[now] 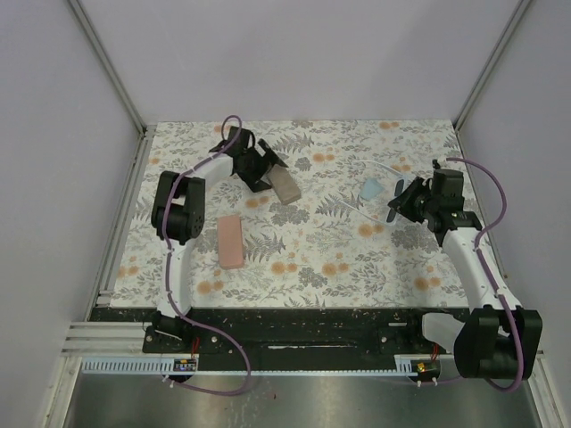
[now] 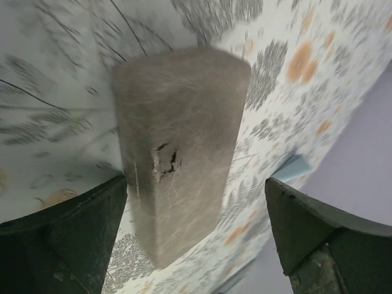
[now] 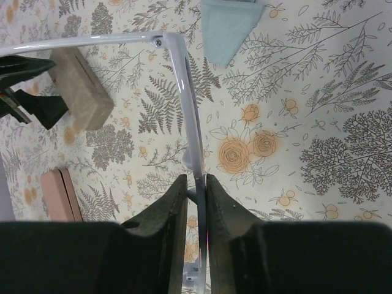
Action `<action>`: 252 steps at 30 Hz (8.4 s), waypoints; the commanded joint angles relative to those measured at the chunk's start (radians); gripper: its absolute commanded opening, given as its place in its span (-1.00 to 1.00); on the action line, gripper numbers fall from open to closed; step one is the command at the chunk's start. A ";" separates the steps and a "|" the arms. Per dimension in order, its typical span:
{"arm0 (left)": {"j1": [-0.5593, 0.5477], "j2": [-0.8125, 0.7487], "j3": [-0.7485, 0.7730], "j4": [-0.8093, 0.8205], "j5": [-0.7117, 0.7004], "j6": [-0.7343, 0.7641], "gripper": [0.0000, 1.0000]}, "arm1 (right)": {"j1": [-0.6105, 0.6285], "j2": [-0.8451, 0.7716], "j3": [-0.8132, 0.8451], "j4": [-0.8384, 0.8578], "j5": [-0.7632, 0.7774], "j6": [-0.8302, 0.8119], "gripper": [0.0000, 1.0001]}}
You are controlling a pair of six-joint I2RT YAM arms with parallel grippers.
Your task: Organize the sunglasses
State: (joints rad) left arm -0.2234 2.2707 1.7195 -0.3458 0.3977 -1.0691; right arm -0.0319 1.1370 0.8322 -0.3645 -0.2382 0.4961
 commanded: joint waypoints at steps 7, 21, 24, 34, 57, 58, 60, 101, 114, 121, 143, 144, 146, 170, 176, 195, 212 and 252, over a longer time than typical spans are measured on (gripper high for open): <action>-0.137 0.015 0.242 -0.318 -0.387 0.351 0.98 | 0.003 -0.095 0.013 -0.011 -0.069 0.015 -0.56; -0.221 0.130 0.432 -0.463 -0.639 0.333 0.98 | 0.003 -0.121 0.013 -0.037 -0.075 0.013 -0.56; -0.225 0.171 0.488 -0.466 -0.619 0.319 0.98 | 0.003 -0.128 0.013 -0.044 -0.078 0.015 -0.56; -0.235 0.177 0.463 -0.430 -0.591 0.261 0.93 | 0.003 -0.151 0.010 -0.067 -0.069 0.005 -0.56; -0.303 -0.327 -0.231 -0.119 -0.359 0.509 0.56 | 0.027 -0.111 -0.100 -0.067 -0.248 -0.085 -0.66; -0.304 -0.359 -0.251 -0.113 -0.359 0.506 0.62 | 0.055 -0.111 -0.102 -0.068 -0.250 -0.085 -0.66; -0.304 -0.428 -0.302 -0.088 -0.344 0.494 0.71 | 0.102 -0.102 -0.100 -0.068 -0.242 -0.080 -0.65; -0.508 -0.648 -0.503 0.094 0.003 0.391 -0.27 | 0.429 0.155 0.059 -0.024 -0.138 -0.103 -0.76; -0.656 -0.570 -0.531 0.232 -0.051 0.302 -0.37 | 0.429 0.159 0.013 0.114 -0.151 0.045 -0.78; -0.665 -0.628 -0.548 0.246 -0.077 0.297 -0.03 | 0.429 0.119 -0.025 0.134 -0.156 0.048 -0.78; -0.628 -1.214 -0.882 0.194 -0.559 0.042 0.60 | 0.431 -0.016 -0.045 0.082 0.206 0.271 -0.89; -0.639 -1.217 -0.911 0.209 -0.568 0.003 0.60 | 0.429 -0.019 -0.044 0.093 0.206 0.277 -0.90; -0.651 -1.206 -0.936 0.238 -0.568 -0.072 0.59 | 0.429 -0.032 -0.041 0.111 0.218 0.283 -0.91; -0.748 -0.823 -0.532 -0.048 -0.797 -0.706 0.55 | 0.463 -0.118 -0.085 0.228 0.430 0.076 -0.96; -0.748 -0.734 -0.440 -0.099 -0.826 -0.739 0.52 | 0.504 -0.121 -0.110 0.229 0.436 0.009 -0.96; -0.669 -0.484 -0.164 -0.246 -0.631 -0.598 0.69 | 0.644 -0.158 -0.301 0.460 0.242 -0.160 -0.91; -0.600 -0.370 -0.045 -0.274 -0.406 -0.301 0.97 | 0.659 -0.060 -0.278 0.538 -0.053 -0.197 -0.93; -0.445 -0.992 -0.880 0.573 0.061 0.133 0.72 | 0.428 0.316 -0.194 0.915 -0.711 0.564 -1.00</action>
State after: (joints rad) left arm -0.6708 1.2476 0.8627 0.0643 0.3950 -0.9020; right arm 0.3939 1.4509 0.6403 0.3332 -0.8333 0.9257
